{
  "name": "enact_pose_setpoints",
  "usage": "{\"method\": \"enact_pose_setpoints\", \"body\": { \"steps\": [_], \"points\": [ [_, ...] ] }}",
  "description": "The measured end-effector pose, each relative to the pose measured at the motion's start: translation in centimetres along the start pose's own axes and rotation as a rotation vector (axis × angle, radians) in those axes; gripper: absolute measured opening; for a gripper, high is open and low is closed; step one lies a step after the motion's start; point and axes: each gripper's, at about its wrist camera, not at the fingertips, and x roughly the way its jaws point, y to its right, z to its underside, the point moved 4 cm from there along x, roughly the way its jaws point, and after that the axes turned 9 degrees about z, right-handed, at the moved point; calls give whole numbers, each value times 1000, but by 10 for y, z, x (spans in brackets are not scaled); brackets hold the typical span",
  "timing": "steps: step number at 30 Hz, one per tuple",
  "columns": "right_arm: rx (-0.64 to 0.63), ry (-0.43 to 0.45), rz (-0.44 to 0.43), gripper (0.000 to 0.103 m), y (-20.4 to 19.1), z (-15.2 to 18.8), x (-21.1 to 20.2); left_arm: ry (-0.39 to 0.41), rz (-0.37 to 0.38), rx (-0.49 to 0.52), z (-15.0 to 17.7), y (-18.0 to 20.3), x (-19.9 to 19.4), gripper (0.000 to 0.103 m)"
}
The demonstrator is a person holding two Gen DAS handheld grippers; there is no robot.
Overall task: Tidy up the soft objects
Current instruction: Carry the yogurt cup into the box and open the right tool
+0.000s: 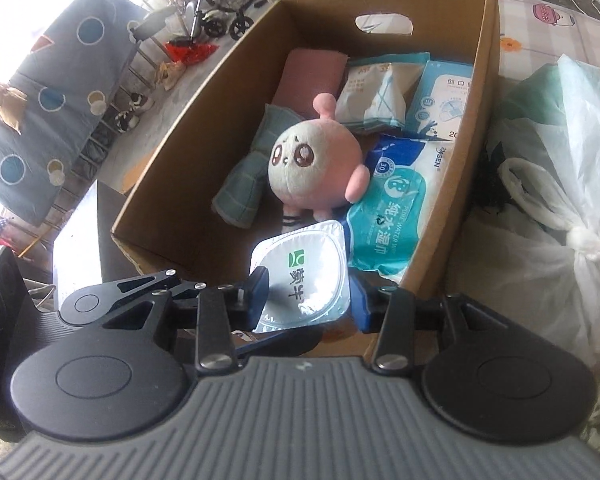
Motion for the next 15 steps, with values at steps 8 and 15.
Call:
{"method": "enact_pose_setpoints", "body": {
  "steps": [8, 15],
  "points": [
    [-28, -9, 18, 46, 2, -3, 2, -33, 43, -21, 2, -6, 6, 58],
    [-2, 36, -5, 48, 9, -6, -4, -13, 38, -17, 2, -2, 3, 59]
  ]
}}
